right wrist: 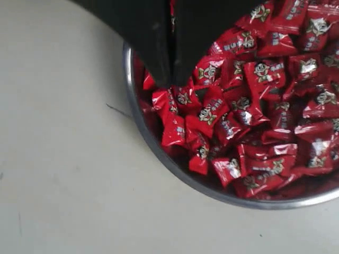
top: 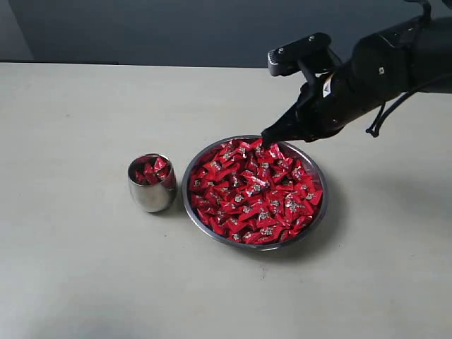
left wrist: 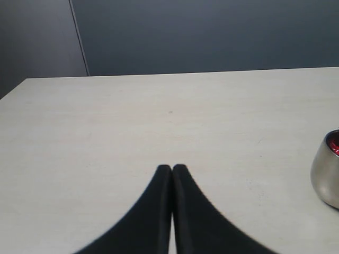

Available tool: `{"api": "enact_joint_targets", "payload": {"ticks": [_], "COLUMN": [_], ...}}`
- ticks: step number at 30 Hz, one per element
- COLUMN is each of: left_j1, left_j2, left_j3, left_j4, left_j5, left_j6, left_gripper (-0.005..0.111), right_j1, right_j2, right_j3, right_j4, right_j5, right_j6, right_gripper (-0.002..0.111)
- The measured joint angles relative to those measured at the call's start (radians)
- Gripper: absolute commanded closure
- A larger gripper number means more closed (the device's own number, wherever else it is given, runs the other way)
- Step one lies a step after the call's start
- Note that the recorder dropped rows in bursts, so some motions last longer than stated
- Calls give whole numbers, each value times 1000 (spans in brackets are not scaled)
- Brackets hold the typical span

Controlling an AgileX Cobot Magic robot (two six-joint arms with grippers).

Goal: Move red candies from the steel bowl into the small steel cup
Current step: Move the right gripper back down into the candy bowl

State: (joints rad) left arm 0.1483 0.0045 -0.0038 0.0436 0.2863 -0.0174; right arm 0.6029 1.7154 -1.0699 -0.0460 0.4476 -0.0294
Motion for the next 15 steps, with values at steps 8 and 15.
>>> {"api": "enact_joint_targets", "payload": {"ticks": [8, 15], "left_j1": [0, 0], "left_j2": [0, 0], "left_j3": [0, 0], "left_j4": [0, 0], "left_j5": [0, 0], "left_j6": [0, 0], "left_gripper": [106, 106], "right_j1": [-3, -3], "right_j2": [-2, 46], "right_j3": [2, 2], "right_j4": [4, 104], "right_j5": [7, 63], "right_j6": [0, 0], "right_gripper": [108, 99]}}
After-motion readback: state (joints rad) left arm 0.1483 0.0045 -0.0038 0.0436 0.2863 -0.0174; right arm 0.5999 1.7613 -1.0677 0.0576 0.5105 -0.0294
